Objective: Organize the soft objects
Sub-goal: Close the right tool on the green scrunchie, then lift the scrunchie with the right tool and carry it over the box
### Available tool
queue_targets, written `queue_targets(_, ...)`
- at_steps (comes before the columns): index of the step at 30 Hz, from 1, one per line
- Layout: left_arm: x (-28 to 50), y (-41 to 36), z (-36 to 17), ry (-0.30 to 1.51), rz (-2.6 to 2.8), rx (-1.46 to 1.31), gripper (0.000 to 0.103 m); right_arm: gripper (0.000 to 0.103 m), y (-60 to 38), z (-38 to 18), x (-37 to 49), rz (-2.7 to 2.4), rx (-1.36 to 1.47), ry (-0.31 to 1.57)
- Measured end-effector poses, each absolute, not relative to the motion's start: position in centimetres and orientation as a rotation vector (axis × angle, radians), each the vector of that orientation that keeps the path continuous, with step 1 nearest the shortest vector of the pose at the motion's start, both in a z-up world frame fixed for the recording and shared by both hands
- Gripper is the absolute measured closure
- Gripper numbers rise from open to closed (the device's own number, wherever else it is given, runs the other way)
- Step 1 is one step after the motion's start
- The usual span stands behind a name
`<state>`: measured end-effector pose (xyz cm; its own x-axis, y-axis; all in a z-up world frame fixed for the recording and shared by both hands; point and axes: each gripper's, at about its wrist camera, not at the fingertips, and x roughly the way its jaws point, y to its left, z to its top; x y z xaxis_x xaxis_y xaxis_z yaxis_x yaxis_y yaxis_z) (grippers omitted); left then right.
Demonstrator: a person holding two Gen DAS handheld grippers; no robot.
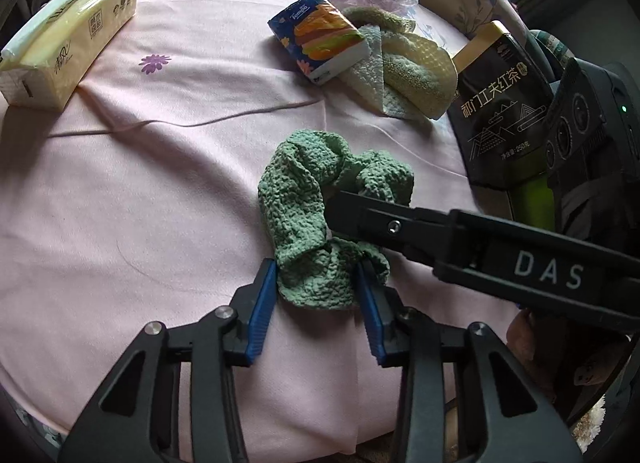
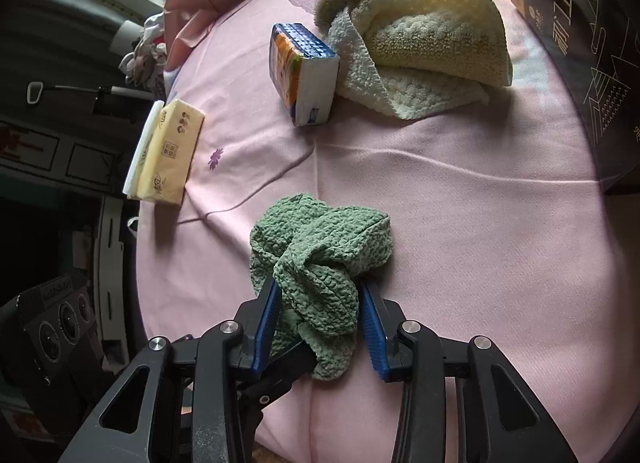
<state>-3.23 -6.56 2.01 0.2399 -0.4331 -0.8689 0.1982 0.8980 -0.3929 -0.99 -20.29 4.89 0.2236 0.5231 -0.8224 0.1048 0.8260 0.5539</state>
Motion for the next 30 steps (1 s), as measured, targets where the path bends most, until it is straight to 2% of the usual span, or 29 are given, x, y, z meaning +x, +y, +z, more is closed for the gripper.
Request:
queue_targets(3, -2.9, -6.3, 2.2, 1.254, -0.462, -0.255, 0.076, 0.073, -19.8, 4.3, -0.8, 0.363, 0.602, 1.358)
queue_targets(10, -3.1, -7.1, 4.7, 1.176, -0.467, -0.245, 0.076, 0.073, -20.2, 6.5, -1.3, 0.381, 0.635, 1.282)
queue_targets(23, -6.1, -10.8, 14.8, 0.821, -0.571, -0.132, 0.076, 0.073, -24.2, 17.5, -4.5, 0.378, 0.585, 0.925)
queue_targets(30, -7.2, -15.6, 19.2, 0.698, -0.678, -0.069, 0.076, 0.073, -29.0, 22.3, -6.8, 0.312, 0.584, 0.745)
